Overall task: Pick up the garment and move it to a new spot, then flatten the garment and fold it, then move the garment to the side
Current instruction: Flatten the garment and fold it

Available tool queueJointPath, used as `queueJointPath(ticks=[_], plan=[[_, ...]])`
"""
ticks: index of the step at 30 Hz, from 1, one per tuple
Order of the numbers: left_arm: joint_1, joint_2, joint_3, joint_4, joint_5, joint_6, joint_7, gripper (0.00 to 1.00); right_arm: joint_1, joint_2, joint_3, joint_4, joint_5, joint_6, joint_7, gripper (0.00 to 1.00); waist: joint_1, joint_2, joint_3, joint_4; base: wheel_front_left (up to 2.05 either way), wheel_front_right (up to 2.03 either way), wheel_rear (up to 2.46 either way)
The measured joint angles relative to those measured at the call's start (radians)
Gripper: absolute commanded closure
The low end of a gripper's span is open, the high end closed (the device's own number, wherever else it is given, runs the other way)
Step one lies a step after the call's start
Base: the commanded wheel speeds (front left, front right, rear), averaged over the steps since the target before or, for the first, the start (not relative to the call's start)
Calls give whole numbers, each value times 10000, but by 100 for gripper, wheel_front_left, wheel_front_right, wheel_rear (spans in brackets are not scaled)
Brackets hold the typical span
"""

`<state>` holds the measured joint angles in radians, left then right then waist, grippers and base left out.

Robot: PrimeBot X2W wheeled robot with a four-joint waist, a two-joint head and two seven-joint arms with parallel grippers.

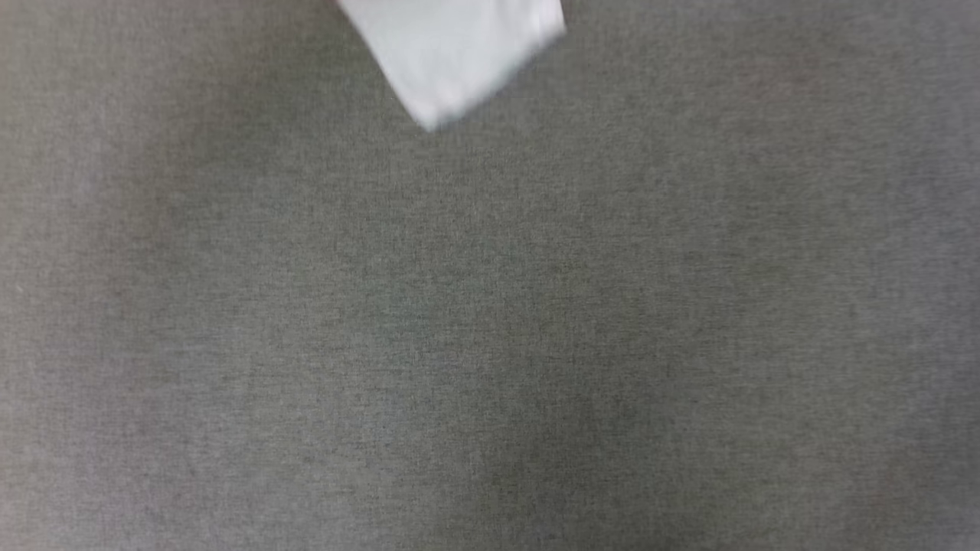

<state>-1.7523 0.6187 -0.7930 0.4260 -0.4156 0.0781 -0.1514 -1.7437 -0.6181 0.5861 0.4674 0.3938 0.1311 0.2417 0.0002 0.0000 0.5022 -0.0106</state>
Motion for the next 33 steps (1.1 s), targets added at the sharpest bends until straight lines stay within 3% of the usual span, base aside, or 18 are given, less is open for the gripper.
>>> queueJointPath(ticks=[7,16,25,33], plan=[[-1647,-606,288,1411,-25,-320,-366,100,-1594,579,217,1172,-295,0,-370,100,0,0,468,137,0,0,0],[-1904,-1016,290,2648,-198,-692,-867,100,-2087,884,1062,2345,13,0,-1039,100,0,0,943,285,0,0,0],[-629,-1292,161,3264,-405,-1049,-1072,100,-561,895,2046,3210,662,0,-1958,100,0,0,1302,470,0,0,0],[2514,-1246,374,2282,-640,-1011,-1087,100,2007,984,2612,3170,1363,0,-3149,100,-1,0,863,453,0,0,0]])
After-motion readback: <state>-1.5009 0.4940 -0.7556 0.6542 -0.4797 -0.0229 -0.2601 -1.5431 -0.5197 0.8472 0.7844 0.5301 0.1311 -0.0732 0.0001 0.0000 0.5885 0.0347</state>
